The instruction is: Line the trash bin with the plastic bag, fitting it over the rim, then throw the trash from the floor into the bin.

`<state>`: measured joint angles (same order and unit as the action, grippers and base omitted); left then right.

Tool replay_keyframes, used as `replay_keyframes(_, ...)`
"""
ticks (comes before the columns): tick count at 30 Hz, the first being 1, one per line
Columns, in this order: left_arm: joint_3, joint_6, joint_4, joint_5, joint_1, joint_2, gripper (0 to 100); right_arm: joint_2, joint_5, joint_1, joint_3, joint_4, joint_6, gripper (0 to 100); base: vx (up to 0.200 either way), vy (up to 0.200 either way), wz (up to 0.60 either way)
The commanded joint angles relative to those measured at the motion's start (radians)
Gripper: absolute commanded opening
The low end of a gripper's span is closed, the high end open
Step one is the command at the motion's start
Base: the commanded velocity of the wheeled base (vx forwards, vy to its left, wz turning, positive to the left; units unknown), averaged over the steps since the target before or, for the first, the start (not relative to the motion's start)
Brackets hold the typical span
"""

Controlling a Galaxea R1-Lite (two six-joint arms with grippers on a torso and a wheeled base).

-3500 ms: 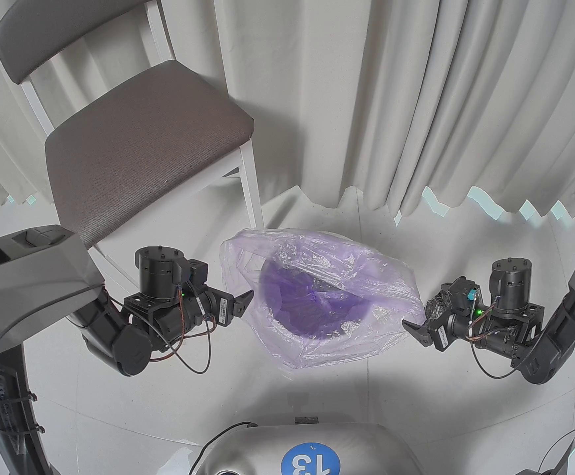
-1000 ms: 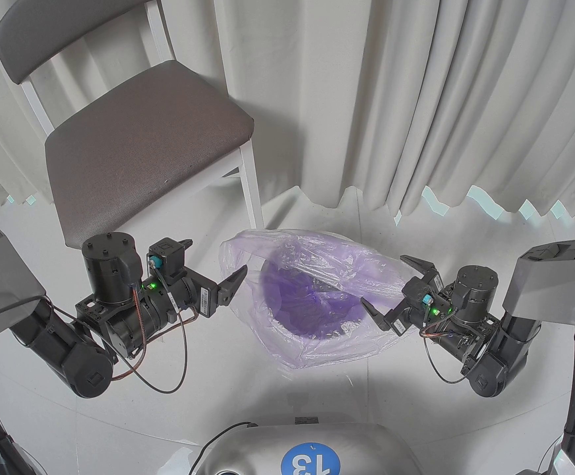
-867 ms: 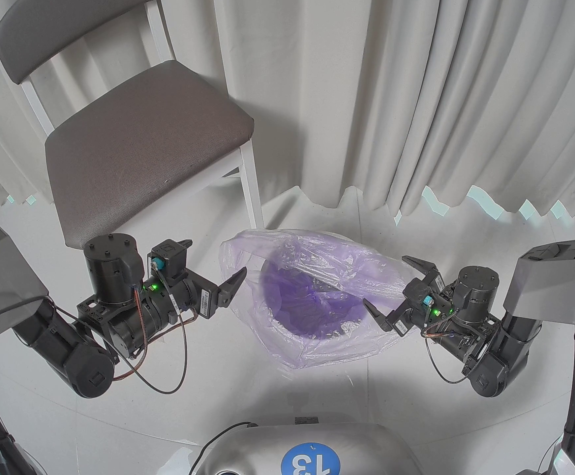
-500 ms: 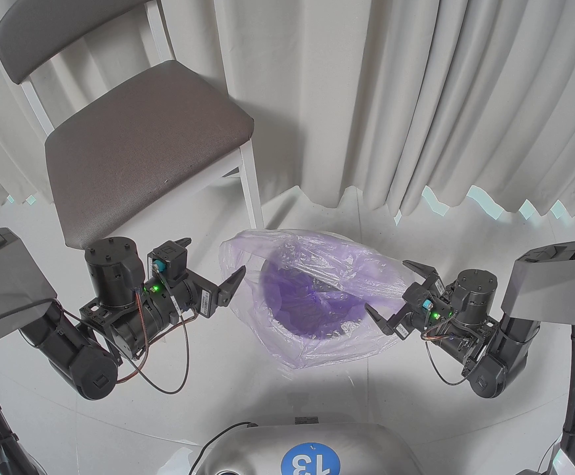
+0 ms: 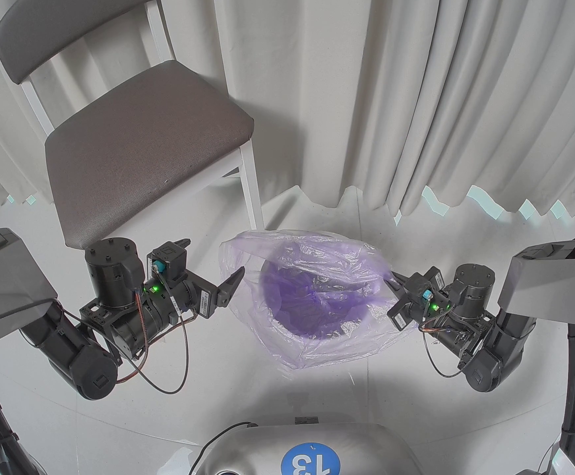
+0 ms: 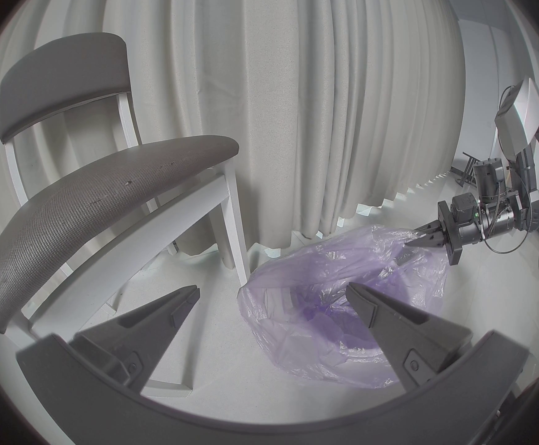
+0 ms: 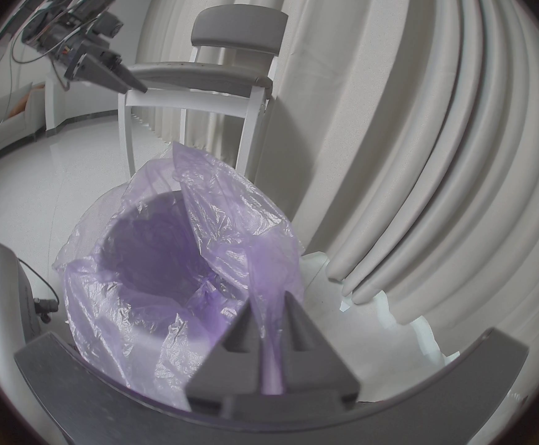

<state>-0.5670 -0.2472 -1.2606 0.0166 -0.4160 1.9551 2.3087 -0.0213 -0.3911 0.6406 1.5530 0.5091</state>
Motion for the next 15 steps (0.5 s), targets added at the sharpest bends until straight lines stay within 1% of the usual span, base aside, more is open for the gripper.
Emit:
replay_keyframes(1,-0.001,0.000,0.000,0.000,0.000,0.001,100,-0.009,0.003,0.000,0.019,0.018,-0.009,0,0.000,0.000,0.00)
replay_keyframes(3,-0.001,0.000,0.000,0.000,0.005,0.001,100,-0.005,0.012,0.000,0.068,0.018,-0.081,0,0.000,0.000,0.00)
replay_keyframes(5,-0.002,0.000,0.000,-0.001,0.006,0.001,100,0.001,0.037,-0.005,0.125,0.018,-0.172,0,0.000,0.000,0.00)
replay_keyframes(6,-0.004,0.000,0.000,-0.001,0.008,0.001,100,0.006,0.050,-0.005,0.149,0.018,-0.199,0,0.000,0.000,0.00)
replay_keyframes(9,-0.005,0.000,0.000,-0.001,0.013,0.001,100,0.029,0.075,0.000,0.211,-0.014,-0.239,0,0.000,0.000,0.00)
replay_keyframes(12,-0.005,-0.001,0.000,-0.001,0.014,0.001,100,0.034,0.076,0.006,0.237,-0.042,-0.259,0,0.000,0.000,0.00)
replay_keyframes(13,-0.005,0.000,0.000,0.000,0.014,0.001,100,0.041,0.080,0.012,0.269,-0.063,-0.301,0,0.000,0.000,0.00)
replay_keyframes(15,-0.005,0.000,0.000,-0.001,0.014,0.001,100,0.047,0.090,0.018,0.297,-0.083,-0.330,0,0.000,0.000,0.00)
